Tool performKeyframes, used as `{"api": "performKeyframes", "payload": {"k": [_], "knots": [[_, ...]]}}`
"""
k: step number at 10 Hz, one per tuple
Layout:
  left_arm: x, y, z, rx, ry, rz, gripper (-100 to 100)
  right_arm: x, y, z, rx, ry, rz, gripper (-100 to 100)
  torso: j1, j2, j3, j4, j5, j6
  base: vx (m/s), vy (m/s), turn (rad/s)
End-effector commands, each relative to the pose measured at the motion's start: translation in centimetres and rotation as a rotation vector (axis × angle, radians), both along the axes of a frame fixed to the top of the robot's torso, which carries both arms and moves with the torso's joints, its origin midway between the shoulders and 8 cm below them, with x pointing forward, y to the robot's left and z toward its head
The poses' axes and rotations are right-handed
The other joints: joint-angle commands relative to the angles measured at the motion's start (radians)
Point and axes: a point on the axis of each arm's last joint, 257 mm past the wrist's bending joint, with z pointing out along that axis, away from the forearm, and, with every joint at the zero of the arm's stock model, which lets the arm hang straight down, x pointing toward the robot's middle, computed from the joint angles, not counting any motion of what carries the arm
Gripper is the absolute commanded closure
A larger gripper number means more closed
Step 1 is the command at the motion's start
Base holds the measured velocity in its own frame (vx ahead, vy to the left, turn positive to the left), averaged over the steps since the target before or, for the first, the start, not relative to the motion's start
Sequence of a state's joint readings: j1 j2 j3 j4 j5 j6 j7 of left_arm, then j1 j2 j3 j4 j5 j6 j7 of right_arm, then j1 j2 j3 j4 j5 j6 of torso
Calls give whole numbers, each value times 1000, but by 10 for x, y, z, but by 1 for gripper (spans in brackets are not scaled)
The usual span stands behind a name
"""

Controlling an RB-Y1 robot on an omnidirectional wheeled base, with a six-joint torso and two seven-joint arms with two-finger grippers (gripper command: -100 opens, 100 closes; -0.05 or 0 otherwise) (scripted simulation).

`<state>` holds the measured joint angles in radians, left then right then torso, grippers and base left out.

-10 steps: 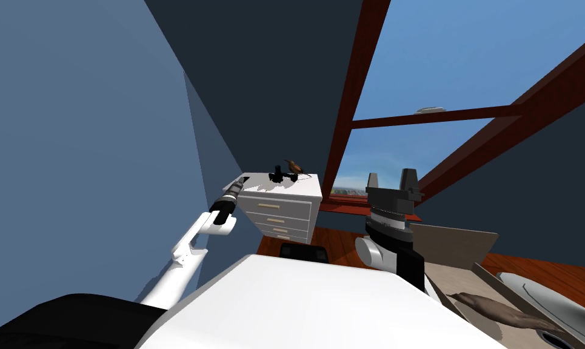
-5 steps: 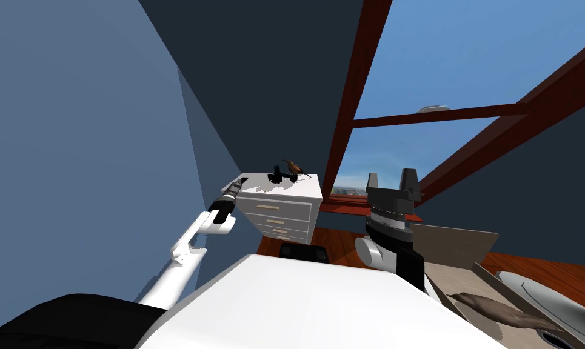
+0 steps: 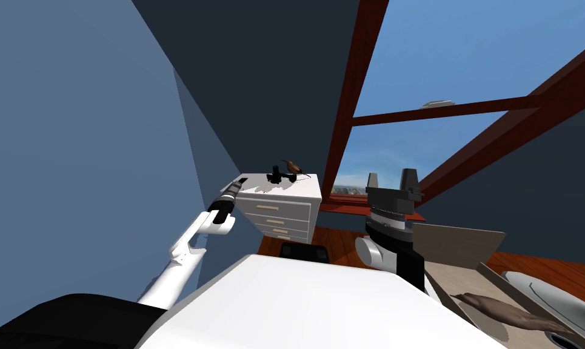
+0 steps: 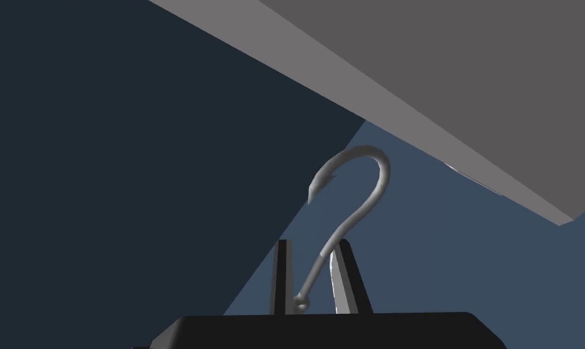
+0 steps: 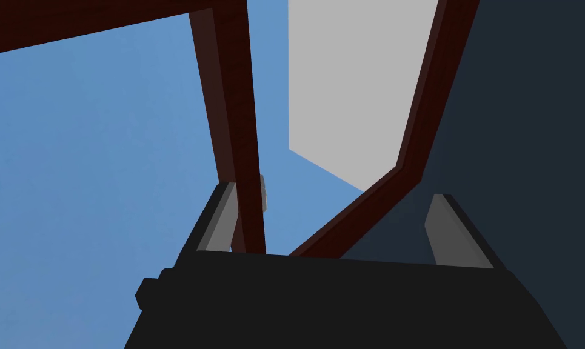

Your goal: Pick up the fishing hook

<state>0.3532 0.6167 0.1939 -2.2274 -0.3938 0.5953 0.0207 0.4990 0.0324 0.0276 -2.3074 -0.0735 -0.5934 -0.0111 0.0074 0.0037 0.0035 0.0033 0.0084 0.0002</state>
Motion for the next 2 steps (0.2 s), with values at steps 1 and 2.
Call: {"api": "performKeyframes", "payload": {"k": [1, 2], "knots": [[0, 0, 0, 0, 0, 0, 100, 0, 0, 0, 0, 0, 0, 0, 0, 0, 0, 0, 0, 0, 0, 0, 0], [0, 0, 0, 0, 0, 0, 0, 0, 0, 0, 0, 0, 0, 0, 0, 0, 0, 0, 0, 0, 0, 0, 0]]}}
